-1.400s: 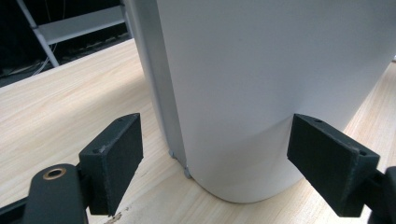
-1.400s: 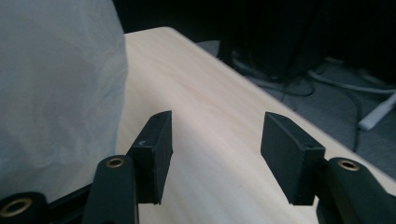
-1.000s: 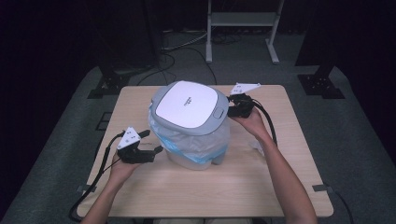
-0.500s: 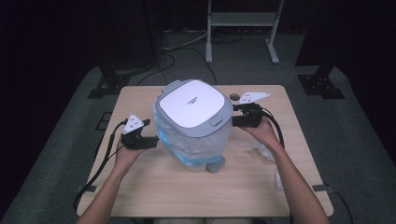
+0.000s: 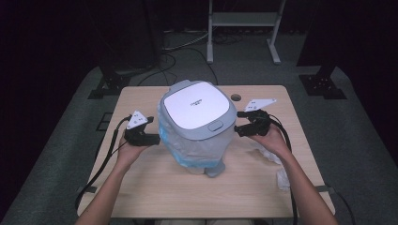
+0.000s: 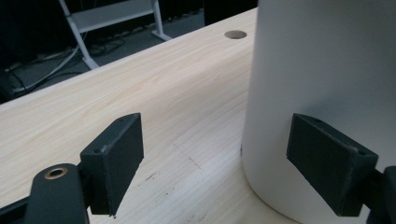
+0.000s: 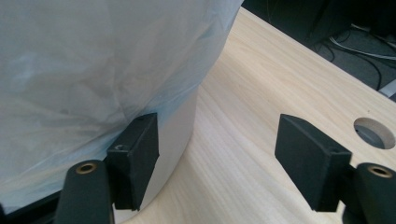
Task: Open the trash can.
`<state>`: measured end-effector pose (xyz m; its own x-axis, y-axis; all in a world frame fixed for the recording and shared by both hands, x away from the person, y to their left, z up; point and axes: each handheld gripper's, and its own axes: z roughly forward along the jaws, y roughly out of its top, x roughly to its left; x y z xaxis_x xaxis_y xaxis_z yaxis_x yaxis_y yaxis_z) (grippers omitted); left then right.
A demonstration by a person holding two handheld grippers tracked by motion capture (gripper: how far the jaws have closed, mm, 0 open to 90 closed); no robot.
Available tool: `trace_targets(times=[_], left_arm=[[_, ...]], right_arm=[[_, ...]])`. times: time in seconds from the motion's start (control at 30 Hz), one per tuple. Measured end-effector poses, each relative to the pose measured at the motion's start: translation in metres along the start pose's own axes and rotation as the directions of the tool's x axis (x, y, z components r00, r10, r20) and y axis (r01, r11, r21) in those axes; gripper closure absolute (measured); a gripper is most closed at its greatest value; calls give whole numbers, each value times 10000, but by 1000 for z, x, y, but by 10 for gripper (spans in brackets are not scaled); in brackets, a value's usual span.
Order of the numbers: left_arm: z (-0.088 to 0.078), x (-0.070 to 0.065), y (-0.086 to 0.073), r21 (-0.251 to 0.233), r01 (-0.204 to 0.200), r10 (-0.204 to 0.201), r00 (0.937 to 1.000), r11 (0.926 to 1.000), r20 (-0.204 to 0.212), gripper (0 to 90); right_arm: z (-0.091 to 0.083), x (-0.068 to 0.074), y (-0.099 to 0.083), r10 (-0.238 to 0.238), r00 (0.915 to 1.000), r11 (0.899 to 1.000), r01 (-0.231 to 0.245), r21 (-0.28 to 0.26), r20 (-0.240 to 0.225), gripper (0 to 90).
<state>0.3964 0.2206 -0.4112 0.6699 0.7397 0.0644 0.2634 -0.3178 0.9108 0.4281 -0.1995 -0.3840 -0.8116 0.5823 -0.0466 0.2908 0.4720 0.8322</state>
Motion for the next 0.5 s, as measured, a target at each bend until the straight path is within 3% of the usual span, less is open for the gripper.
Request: trace_targets(times=[0.23, 0.37, 0.5], left_arm=[[-8, -9, 1, -280, -53, 66, 9990, 9996, 445, 181], [-6, -8, 1, -268, 80, -71, 9993, 9996, 354, 181], [-3, -5, 2, -254, 196, -190, 9995, 9995, 244, 181]], right_arm=[[-1, 3, -4, 167, 9998, 9999, -168, -31, -110, 319], [-2, 4, -4, 370, 9989, 9993, -370, -14, -273, 362], [-4, 6, -4, 235, 9989, 9997, -235, 17, -411, 391]])
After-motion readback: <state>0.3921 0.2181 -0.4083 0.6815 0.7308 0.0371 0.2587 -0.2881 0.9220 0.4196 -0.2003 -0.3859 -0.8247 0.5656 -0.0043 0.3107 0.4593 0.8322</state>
